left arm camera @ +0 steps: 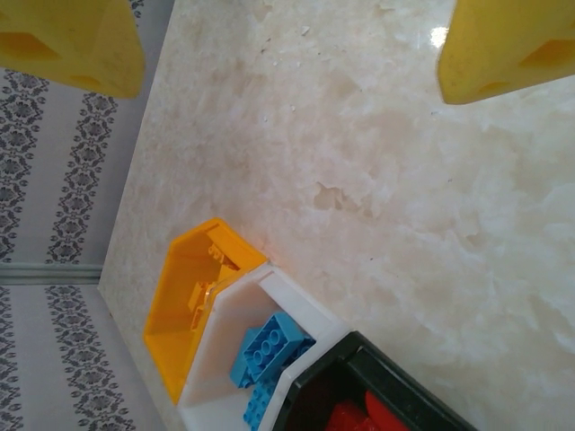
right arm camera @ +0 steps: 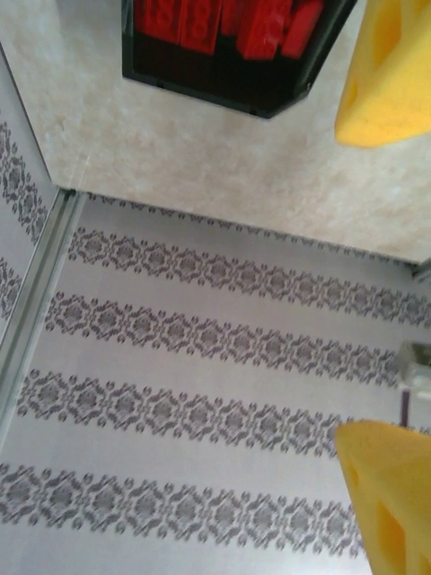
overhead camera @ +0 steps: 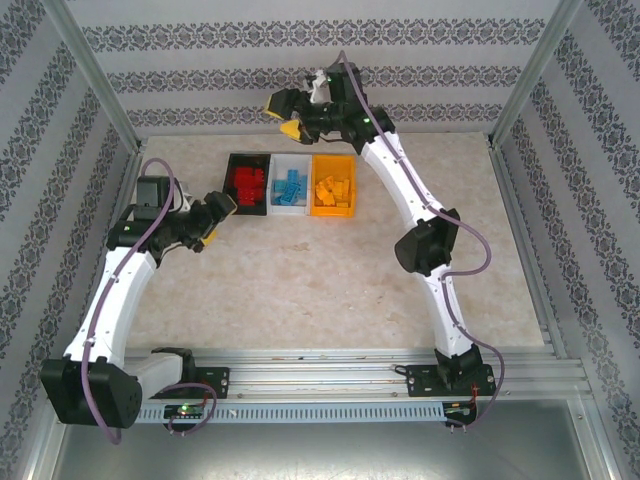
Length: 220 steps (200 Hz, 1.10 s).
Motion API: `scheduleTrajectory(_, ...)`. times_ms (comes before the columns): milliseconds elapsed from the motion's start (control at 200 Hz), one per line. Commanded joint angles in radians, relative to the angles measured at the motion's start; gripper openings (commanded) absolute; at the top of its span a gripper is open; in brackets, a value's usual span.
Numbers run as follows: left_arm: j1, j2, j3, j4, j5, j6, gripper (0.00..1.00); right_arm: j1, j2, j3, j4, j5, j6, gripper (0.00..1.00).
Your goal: Sort the legos into containers by color
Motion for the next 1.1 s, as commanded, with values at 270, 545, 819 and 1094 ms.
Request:
scheduleTrajectory(270,0.008,0.036,0.097,-0.043,-0.070,0.040,1.00,-0.066,-0.174,-0.046,-0.356,0.096,-0.369,0.98)
scheduleTrajectory(545,0.008,0.047,0.122,-0.091,-0.140,0.067,1.00,-0.113,-0.416,-0.325,-0.420,0.255,-0.603,0.98)
scheduleTrajectory(819,-0.063,0.106,0.227,-0.163,-0.208,0.201,1.00,-0.195,-0.742,-0.801,-0.254,0.346,-0.749,0.98)
scheduleTrajectory(1094,-0.322,0.202,0.344,-0.248,-0.577,0.368,1.00,-0.231,-1.154,-1.382,0.150,0.400,-0.973,0.98)
